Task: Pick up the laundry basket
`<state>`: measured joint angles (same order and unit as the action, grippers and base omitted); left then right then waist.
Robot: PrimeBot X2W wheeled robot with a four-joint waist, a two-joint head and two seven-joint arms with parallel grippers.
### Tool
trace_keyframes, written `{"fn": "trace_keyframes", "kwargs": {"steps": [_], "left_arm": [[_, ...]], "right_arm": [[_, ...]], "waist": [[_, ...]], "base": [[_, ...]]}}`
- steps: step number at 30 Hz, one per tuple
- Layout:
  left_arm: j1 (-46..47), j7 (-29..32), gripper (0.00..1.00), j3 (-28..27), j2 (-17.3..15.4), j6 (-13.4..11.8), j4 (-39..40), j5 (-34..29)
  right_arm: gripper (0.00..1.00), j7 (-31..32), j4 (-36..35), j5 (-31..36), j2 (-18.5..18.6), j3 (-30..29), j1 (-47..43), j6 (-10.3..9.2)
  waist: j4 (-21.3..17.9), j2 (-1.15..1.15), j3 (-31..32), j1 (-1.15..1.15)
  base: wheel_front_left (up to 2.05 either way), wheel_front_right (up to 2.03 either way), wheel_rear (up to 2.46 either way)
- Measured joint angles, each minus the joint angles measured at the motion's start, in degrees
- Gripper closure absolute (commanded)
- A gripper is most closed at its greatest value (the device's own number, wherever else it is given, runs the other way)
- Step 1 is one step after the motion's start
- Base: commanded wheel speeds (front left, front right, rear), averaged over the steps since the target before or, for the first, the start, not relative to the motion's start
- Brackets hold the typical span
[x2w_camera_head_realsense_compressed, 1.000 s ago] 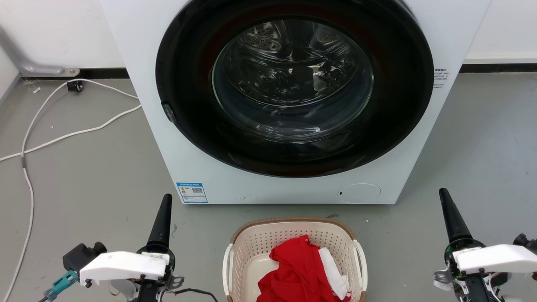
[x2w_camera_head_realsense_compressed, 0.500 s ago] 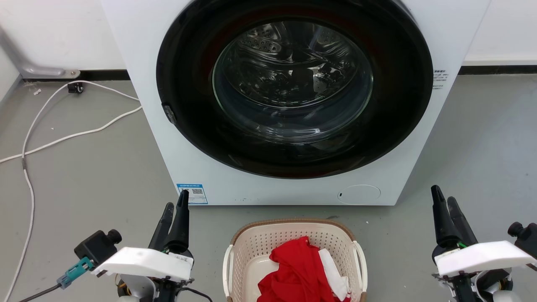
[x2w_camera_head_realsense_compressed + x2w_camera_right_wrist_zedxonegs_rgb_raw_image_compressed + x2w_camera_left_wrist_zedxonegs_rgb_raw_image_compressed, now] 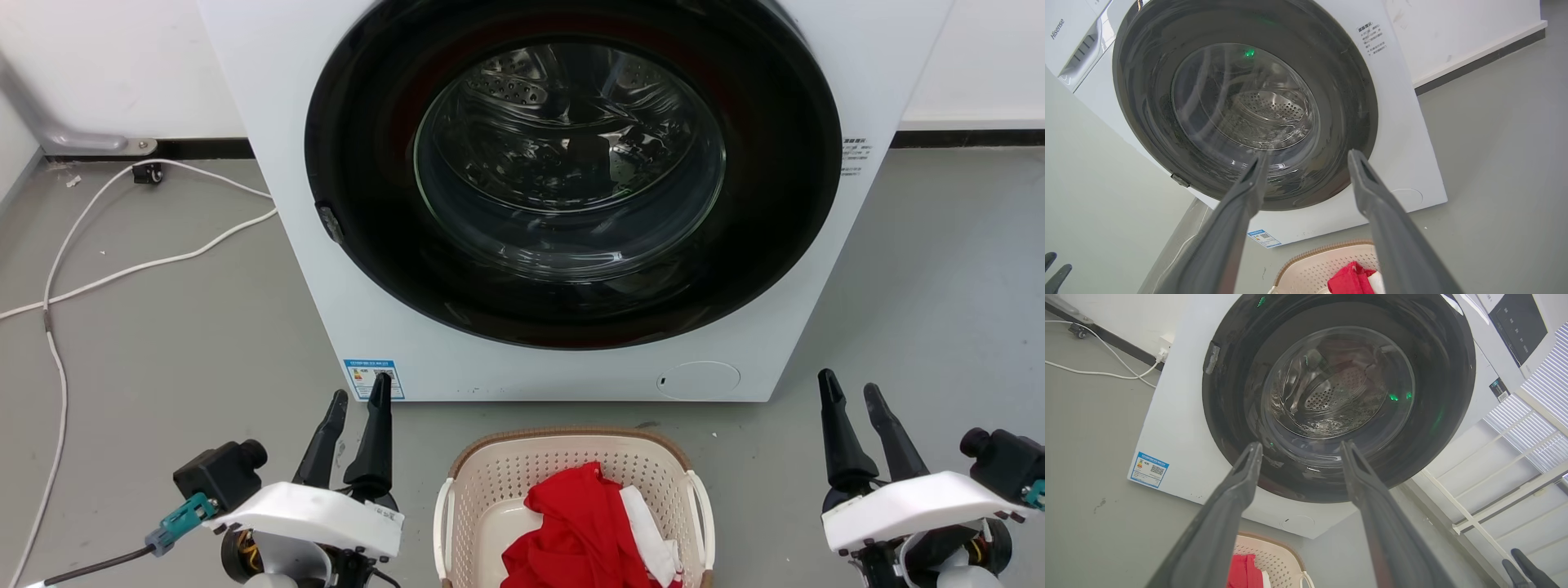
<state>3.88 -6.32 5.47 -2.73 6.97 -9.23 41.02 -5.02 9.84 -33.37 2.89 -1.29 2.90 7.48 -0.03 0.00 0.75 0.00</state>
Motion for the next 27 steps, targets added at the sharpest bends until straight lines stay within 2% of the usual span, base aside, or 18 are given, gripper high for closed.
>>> {"fn": "trace_keyframes", "kwargs": {"steps": [15, 27], "left_arm": [[0.0, -2.4, 0.0, 1.5, 0.0, -1.0, -0.9, -11.2], [0.1, -3.9, 0.0, 2.6, 0.0, -2.0, -1.7, -18.3]], "right_arm": [[0.0, -0.1, -0.2, 11.2, 0.0, 0.5, -0.5, 0.01], [0.0, -0.3, 0.0, 17.3, 0.0, 0.6, -0.7, 0.01]], "waist": [[-0.2, 0.0, 0.2, 0.0], [-0.2, 0.0, 0.3, 0.0]], "base": [[0.0, 0.0, 0.0], [0.0, 0.0, 0.0]]}}
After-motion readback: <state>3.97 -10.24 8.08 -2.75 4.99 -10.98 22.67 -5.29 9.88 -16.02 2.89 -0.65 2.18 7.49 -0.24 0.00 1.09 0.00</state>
